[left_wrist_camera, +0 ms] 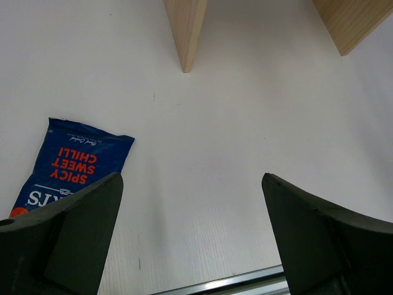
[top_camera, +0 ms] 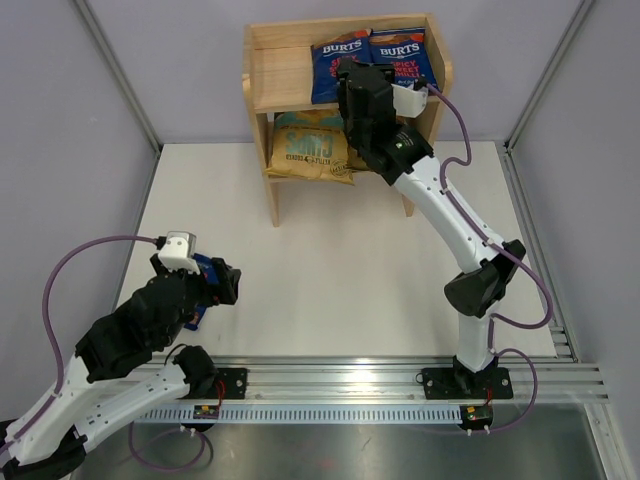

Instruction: Place and organize the chips bags onto the shelf

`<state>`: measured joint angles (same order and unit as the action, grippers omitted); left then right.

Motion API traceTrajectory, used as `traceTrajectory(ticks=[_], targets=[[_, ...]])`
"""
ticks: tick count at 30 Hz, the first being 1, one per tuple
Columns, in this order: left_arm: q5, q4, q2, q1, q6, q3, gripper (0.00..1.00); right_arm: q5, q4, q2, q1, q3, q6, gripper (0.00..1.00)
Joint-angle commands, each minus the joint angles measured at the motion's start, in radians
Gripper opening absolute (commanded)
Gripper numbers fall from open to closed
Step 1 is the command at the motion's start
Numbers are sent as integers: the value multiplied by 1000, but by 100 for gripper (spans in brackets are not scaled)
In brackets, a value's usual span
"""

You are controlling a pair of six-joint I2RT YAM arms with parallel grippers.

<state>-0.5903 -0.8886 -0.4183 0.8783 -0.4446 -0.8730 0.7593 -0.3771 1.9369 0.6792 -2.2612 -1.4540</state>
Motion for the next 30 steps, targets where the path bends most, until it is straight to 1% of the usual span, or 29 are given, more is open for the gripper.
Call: traceTrajectory(ticks=[1,6,7,9,11,14,16,17,18,19,20,22,26,30], targets=[[3,48,10,-4,7,8,99,6,-119,-27,-7,-53,41,56],[3,46,-4,-4,7,9,99,-18,-255,-6,-7,-168,61,60],[3,46,-4,-5,7,9,99,-26,-304,2,-7,-188,60,60],[3,46,-4,-4,7,9,99,-67,-339,17,-7,-240,60,60],[3,48,-5,-2,7,9,99,-98,-368,23,-7,-265,54,60],[3,47,-10,-4,7,9,99,-126,-390,8,-7,-245,32,59],[3,46,-10,-2,7,9,99,-138,-375,-7,-9,-216,29,54],[0,45,-10,-4,4,9,99,-135,-368,-24,-9,-175,21,51],[0,45,-8,-4,4,9,99,-143,-350,-36,-9,-149,17,46],[-2,45,-5,-4,3,9,99,-146,-312,-48,-10,-123,12,32],[-3,45,-2,-2,4,9,99,-143,-298,-65,-10,-82,6,27],[-5,45,1,-2,1,9,99,-140,-269,-76,-10,-61,3,22],[-5,45,1,-2,3,9,99,-114,-278,-67,-17,-96,-2,15],[-5,43,1,-4,3,9,99,-110,-276,-53,-38,-119,-17,12]])
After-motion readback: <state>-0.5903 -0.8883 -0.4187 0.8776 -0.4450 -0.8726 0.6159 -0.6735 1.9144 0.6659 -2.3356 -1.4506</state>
